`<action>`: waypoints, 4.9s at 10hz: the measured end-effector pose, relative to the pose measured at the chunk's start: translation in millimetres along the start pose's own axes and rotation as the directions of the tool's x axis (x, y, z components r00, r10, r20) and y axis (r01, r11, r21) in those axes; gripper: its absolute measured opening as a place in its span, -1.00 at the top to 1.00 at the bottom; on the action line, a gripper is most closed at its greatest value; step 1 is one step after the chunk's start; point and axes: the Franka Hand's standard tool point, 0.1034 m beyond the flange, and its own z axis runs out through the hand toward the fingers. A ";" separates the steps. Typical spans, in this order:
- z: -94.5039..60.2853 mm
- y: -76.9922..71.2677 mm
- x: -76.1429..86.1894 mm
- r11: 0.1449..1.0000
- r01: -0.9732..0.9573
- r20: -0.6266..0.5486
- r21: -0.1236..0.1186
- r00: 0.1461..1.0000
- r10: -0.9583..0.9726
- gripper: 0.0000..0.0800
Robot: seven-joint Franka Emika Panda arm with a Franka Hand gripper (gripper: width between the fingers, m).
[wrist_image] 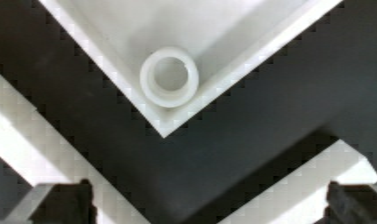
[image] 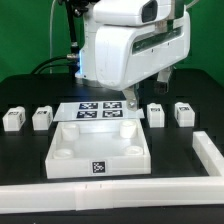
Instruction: Assemble one leg
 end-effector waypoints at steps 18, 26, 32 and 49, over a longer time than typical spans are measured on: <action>48.2 -62.5 -124.1 0.633 0.774 0.000 0.008 0.633 -0.774 -0.62; 106.8 -65.4 -131.3 0.728 0.678 -0.030 0.101 0.733 -0.679 -0.30; 106.0 -63.2 -130.5 0.731 0.676 -0.029 0.089 0.736 -0.677 0.82; 106.3 -80.1 -9.8 0.816 0.576 -0.074 0.047 0.817 -0.572 0.83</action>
Offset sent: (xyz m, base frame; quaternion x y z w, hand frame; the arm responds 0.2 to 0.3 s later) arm 0.0000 0.0000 0.0000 0.0000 0.0000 0.0000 1.0000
